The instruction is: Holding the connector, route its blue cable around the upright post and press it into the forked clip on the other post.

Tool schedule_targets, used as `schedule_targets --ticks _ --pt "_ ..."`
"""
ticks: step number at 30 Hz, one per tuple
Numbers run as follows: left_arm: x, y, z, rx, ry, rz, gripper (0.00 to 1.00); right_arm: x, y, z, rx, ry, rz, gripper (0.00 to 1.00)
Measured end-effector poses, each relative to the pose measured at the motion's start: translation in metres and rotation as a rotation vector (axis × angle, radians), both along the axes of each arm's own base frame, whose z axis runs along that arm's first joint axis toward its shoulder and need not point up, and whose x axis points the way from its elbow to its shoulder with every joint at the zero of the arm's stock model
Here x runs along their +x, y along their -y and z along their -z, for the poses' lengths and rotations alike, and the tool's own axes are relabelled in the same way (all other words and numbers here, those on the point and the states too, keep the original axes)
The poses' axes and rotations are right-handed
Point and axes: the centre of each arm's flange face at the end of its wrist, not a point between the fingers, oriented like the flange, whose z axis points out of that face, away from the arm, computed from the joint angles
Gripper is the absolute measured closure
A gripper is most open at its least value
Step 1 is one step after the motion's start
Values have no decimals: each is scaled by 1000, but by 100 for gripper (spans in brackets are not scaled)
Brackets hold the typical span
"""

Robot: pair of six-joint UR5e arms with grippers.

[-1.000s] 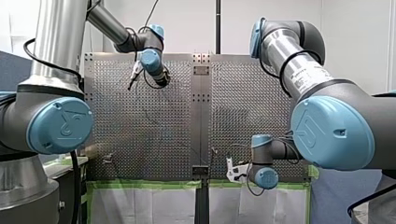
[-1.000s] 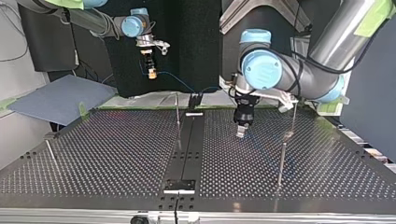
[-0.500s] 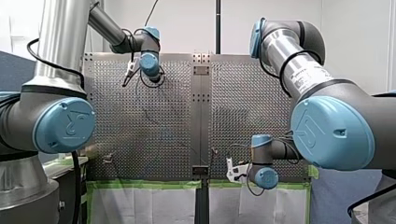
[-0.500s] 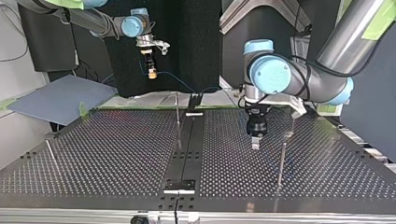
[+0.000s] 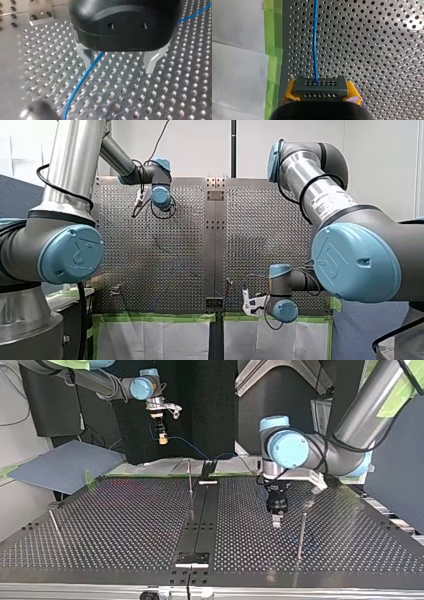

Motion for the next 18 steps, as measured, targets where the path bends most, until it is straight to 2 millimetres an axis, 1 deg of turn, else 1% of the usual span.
schedule_targets --ticks 7,11,14,18 --pt "11 -8 -6 -16 62 -10 2 0 0 0 -4 2 0 100" --pt "17 -11 -5 -22 87 -9 2 0 1 -1 -6 3 0 100" --pt "23 -9 1 -22 96 -2 2 0 1 -1 -6 3 0 100" --pt "31 -4 17 -11 96 -3 2 0 1 0 -5 0 1 100"
